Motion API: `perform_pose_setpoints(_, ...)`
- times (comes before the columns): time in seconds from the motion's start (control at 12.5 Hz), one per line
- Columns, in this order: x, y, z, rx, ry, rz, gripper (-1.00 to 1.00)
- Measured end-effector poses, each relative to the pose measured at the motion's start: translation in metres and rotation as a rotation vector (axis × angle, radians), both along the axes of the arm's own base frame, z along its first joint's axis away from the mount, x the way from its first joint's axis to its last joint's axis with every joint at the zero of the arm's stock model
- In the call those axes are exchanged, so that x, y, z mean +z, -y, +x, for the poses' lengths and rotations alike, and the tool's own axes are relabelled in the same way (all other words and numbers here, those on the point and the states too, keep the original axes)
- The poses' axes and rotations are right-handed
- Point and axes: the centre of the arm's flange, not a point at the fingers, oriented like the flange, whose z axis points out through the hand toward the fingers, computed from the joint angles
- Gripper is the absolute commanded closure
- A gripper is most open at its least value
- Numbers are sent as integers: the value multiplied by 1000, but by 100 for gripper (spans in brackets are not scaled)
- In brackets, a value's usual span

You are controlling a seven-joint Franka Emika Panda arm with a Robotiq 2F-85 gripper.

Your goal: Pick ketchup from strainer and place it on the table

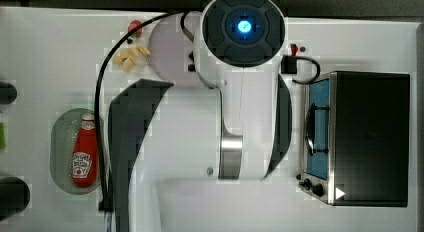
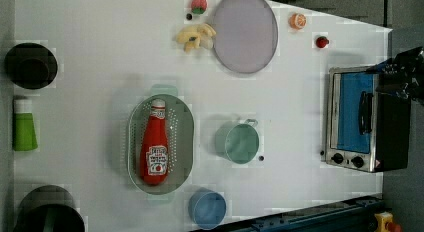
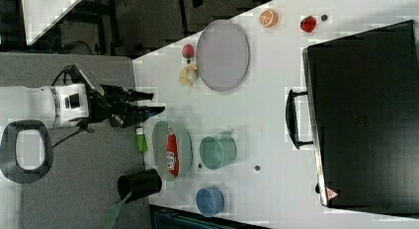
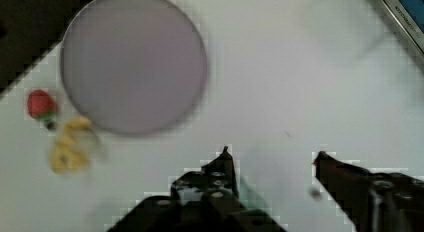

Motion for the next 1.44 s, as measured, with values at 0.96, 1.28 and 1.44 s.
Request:
perform_pose_setpoints(0.96, 44, -170, -73, 251, -12, -33, -100)
perform_pose_setpoints(1.28, -13, -293, -102, 499, -53, -13, -100)
perform_pose_setpoints(1.44, -29, -341, -126, 600, -31, 6, -100)
